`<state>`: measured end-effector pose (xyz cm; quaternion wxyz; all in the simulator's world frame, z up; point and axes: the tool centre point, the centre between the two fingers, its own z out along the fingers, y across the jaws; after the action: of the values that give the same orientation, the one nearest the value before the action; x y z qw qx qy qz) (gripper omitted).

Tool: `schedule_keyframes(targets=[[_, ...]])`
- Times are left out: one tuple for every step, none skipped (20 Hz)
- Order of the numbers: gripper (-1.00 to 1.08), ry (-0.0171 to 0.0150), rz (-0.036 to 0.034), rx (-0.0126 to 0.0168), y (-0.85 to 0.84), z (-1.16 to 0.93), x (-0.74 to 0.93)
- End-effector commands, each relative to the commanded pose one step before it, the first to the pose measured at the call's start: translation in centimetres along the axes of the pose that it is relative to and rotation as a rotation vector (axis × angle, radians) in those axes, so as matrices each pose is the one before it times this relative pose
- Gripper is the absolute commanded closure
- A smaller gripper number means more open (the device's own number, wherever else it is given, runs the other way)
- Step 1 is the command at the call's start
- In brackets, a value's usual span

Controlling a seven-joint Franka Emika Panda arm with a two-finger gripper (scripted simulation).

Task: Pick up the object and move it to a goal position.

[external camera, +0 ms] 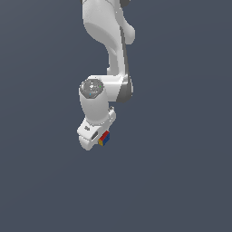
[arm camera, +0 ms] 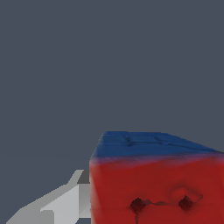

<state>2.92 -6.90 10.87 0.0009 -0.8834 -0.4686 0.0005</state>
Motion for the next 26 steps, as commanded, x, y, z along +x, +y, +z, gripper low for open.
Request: schedule_keyframes(targets=[[1.08, 0.00145, -0.00025, -0.00169, 1.026, -2.221, 0.329], [1.08, 0.0, 0.0, 0.0, 0.417, -0.868, 0.129], [1.08, 0.0, 0.0, 0.0, 0.425, -0.88, 0.131], [1.08, 0.0, 0.0, 0.0, 0.432, -0.889, 0.134], [1.08, 0.0, 0.0, 0.0, 0.437, -0.896, 0.135], [1.08, 0.0, 0.0, 0.0, 0.433, -0.884, 0.135], [1.08, 0.0, 0.0, 0.0, 0.417, -0.846, 0.13], [1.08, 0.0, 0.0, 0.0, 0.401, -0.809, 0.125], [1.08, 0.0, 0.0, 0.0, 0.386, -0.775, 0.121], [1.08, 0.0, 0.0, 0.0, 0.372, -0.744, 0.117], [1.08, 0.0, 0.0, 0.0, 0.359, -0.714, 0.113], [1.08, 0.0, 0.0, 0.0, 0.347, -0.686, 0.109], [1.08, 0.0, 0.0, 0.0, 0.335, -0.66, 0.106], [1.08, 0.0, 0.0, 0.0, 0.324, -0.635, 0.102], [1.08, 0.0, 0.0, 0.0, 0.313, -0.61, 0.099], [1.08, 0.0, 0.0, 0.0, 0.303, -0.587, 0.096], [1.08, 0.0, 0.0, 0.0, 0.293, -0.565, 0.093], [1.08, 0.0, 0.0, 0.0, 0.283, -0.544, 0.09], [1.08, 0.0, 0.0, 0.0, 0.274, -0.523, 0.087], [1.08, 0.0, 0.0, 0.0, 0.265, -0.503, 0.084], [1.08, 0.0, 0.0, 0.0, 0.256, -0.483, 0.082], [1.08, 0.0, 0.0, 0.0, 0.247, -0.464, 0.079], [1.08, -0.00046, 0.00049, 0.00016, 0.259, -0.42, 0.057], [1.08, 0.0, 0.0, 0.0, 0.23, -0.427, 0.074], [1.08, 0.0, 0.0, 0.0, 0.222, -0.409, 0.071], [1.08, 0.0, 0.0, 0.0, 0.214, -0.392, 0.069]])
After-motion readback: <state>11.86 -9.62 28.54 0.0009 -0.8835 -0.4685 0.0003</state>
